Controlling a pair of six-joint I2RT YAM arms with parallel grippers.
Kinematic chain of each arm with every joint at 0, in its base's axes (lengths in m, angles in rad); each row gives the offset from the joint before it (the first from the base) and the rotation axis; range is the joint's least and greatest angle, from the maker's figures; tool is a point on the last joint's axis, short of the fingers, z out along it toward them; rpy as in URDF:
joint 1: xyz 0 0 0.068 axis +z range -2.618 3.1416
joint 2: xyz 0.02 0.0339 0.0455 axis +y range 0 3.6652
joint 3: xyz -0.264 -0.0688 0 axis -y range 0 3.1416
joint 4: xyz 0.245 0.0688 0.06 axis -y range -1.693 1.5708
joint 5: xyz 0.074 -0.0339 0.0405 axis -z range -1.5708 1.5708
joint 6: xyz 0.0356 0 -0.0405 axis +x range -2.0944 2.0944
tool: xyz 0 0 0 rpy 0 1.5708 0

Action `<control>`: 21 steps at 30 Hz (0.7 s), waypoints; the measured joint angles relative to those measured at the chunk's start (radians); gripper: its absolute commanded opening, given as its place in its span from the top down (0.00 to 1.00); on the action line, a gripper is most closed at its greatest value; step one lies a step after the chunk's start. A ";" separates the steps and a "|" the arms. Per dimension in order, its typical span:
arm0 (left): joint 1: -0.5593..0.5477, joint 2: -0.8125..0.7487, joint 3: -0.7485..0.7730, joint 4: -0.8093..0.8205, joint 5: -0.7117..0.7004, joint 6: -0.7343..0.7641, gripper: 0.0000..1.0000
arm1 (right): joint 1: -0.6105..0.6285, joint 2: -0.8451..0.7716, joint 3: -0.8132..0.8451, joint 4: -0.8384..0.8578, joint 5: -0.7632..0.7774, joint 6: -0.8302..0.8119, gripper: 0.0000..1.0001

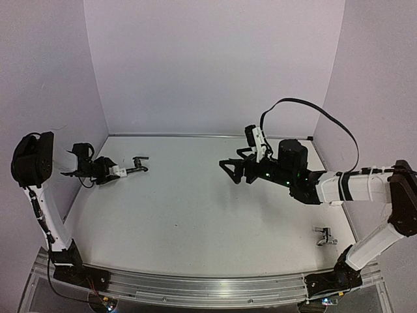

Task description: Install the water faucets

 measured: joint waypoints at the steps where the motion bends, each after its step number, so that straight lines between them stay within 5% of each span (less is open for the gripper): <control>1: 0.000 -0.001 -0.002 0.003 -0.001 -0.001 0.17 | 0.000 -0.001 0.000 -0.001 0.002 0.000 0.02; 2: 0.000 -0.003 -0.004 0.005 -0.002 -0.002 0.04 | 0.000 -0.003 0.000 -0.003 0.003 -0.001 0.02; 4: 0.001 -0.017 -0.020 0.008 -0.003 -0.006 0.00 | 0.000 -0.011 -0.001 -0.013 0.010 -0.003 0.02; 14: 0.003 -0.281 -0.145 -0.008 -0.096 0.025 0.00 | 0.000 -0.061 -0.002 -0.099 0.062 -0.038 0.02; 21: -0.021 -0.468 -0.169 -0.010 -0.148 0.176 0.00 | -0.017 -0.062 0.019 -0.265 0.147 -0.045 0.02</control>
